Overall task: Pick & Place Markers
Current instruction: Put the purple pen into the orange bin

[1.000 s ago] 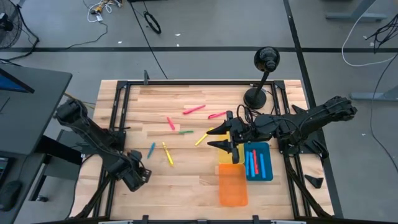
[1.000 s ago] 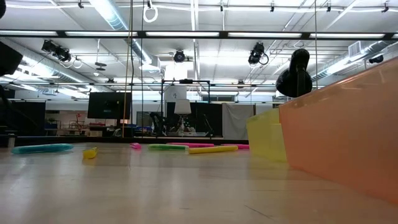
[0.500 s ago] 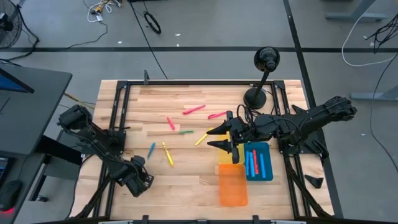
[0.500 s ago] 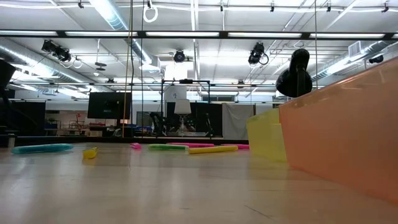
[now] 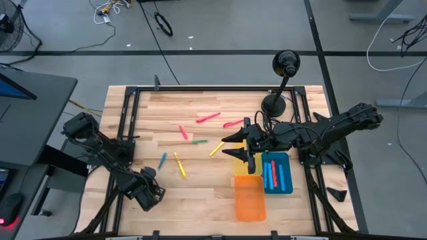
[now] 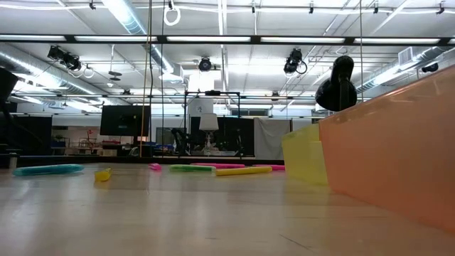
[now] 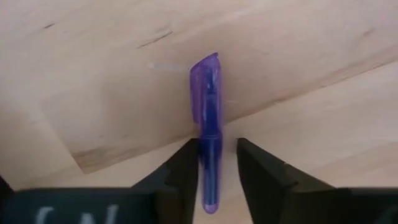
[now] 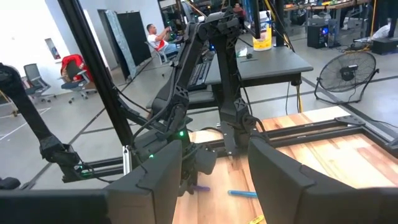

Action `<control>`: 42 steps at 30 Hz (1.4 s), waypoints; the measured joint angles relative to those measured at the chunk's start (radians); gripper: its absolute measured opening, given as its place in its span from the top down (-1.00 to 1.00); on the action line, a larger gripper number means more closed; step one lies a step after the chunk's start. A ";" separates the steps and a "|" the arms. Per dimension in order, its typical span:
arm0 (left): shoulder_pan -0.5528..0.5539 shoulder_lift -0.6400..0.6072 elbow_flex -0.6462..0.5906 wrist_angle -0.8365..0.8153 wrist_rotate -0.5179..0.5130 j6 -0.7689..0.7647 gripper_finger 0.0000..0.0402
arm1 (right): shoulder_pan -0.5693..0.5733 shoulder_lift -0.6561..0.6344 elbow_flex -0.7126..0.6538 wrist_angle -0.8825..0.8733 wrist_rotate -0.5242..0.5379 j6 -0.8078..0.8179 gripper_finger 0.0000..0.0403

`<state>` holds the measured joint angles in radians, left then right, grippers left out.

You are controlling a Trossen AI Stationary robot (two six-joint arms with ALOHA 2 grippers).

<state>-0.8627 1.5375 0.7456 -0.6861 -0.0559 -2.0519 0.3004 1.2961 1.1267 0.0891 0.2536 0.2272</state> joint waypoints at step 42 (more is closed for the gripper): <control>0.002 -0.243 0.380 -0.303 -0.734 0.448 0.82 | 0.000 0.000 0.000 0.022 0.000 0.210 0.08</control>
<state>-0.8604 1.2947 1.1255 -0.9893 -0.7904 -1.6040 0.3004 1.2963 1.1267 0.1111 0.2532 0.4370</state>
